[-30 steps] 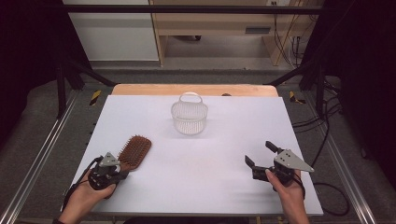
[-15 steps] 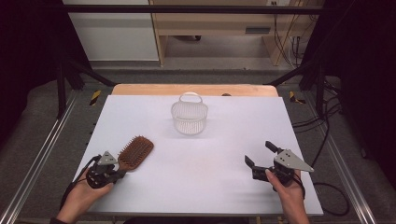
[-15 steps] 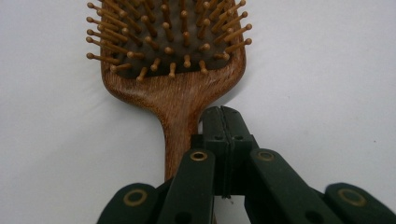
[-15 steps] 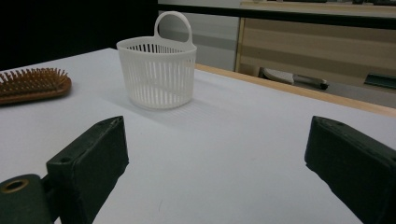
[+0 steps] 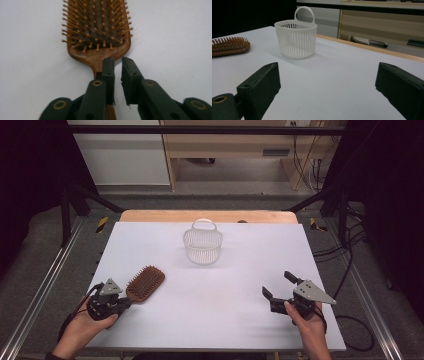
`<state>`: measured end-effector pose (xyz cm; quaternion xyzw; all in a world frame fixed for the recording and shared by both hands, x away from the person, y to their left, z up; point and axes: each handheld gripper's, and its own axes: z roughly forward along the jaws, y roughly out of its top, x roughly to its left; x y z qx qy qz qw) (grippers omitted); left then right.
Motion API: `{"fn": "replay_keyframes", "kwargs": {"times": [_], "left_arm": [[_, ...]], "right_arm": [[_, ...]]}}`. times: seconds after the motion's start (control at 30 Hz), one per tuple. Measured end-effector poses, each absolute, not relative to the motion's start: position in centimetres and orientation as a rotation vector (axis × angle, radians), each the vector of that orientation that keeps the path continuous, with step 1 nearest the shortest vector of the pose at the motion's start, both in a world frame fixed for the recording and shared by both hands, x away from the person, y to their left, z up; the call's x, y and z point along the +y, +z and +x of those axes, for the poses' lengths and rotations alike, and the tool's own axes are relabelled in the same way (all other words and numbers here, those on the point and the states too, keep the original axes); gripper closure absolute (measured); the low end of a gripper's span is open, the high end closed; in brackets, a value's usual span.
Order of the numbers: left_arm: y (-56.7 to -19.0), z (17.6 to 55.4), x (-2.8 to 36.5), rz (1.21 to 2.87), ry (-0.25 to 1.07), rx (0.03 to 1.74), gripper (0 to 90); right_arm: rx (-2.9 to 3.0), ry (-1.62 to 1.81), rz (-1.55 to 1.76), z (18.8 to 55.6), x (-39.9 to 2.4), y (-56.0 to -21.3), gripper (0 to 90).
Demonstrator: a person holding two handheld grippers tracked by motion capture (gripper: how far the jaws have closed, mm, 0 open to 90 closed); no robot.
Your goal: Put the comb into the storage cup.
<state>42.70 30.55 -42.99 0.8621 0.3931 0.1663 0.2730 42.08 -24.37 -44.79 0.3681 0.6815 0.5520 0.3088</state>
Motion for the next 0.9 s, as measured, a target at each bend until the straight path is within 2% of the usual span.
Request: {"fn": "replay_keyframes", "kwargs": {"times": [0.13,0.2,0.27,0.43,0.63,0.77,0.9], "left_arm": [[-42.1,42.7,30.6,2.331,0.482,1.068,56.8],[-42.1,42.8,30.7,2.336,0.495,1.075,51.4],[-42.3,43.1,30.8,2.333,0.504,1.094,41.7],[-43.1,43.6,30.7,2.348,0.499,1.108,31.6],[-43.8,44.2,30.5,2.373,0.496,1.145,11.7],[-44.4,44.5,30.4,2.396,0.457,1.136,6.4],[-44.8,44.8,30.5,2.402,0.445,1.149,6.4]], "right_arm": [[1.8,1.459,0.972,42.1,-24.4,-44.8,6.1],[1.802,1.46,0.974,42.1,-24.4,-44.8,6.1],[1.802,1.46,0.973,42.1,-24.4,-44.8,6.1],[1.804,1.458,0.976,42.1,-24.4,-44.9,6.0],[1.808,1.459,0.975,42.1,-24.3,-44.9,5.9],[1.811,1.46,0.975,42.2,-24.3,-44.9,5.8],[1.81,1.461,0.977,42.2,-24.3,-44.9,5.8]]}}
